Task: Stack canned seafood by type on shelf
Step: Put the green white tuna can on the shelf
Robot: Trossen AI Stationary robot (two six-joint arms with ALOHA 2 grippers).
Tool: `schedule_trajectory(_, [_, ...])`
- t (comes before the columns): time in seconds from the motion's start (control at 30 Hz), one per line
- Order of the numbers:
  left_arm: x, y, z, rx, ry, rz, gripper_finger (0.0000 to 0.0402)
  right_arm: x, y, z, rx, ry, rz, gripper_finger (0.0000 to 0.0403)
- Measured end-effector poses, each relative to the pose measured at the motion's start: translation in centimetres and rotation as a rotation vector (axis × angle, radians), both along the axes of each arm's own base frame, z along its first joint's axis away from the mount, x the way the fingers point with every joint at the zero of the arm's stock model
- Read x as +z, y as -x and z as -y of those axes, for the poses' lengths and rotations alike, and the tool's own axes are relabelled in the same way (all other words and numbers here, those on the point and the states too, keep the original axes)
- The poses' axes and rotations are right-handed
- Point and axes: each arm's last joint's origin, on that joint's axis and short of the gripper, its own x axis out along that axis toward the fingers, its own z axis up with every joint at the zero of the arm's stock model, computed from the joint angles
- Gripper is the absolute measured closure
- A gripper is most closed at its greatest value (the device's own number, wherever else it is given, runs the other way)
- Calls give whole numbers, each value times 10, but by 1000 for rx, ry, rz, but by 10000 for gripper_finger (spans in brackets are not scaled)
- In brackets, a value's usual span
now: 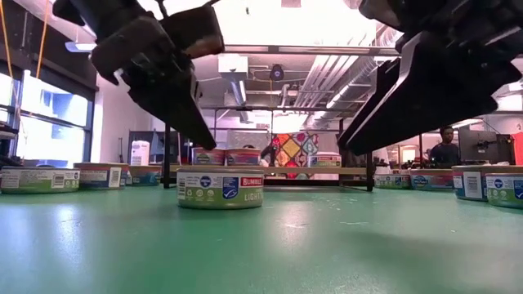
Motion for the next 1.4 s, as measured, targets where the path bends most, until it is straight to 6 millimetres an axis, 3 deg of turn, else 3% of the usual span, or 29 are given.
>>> schedule_trajectory(0.3, [-27,16,-8,85,86,5,401,0,0,0,7,8,0,214])
schedule_trajectory(0.77, [-52,39,-2,95,158,104,401,1,-3,1,50,49,3,215])
schedule_trajectory(1.27, [-63,58,9,121,179,169,401,3,-4,1,63,50,19,215])
schedule_trajectory(1.4, [-58,58,9,102,184,211,401,3,-6,3,68,64,20,215])
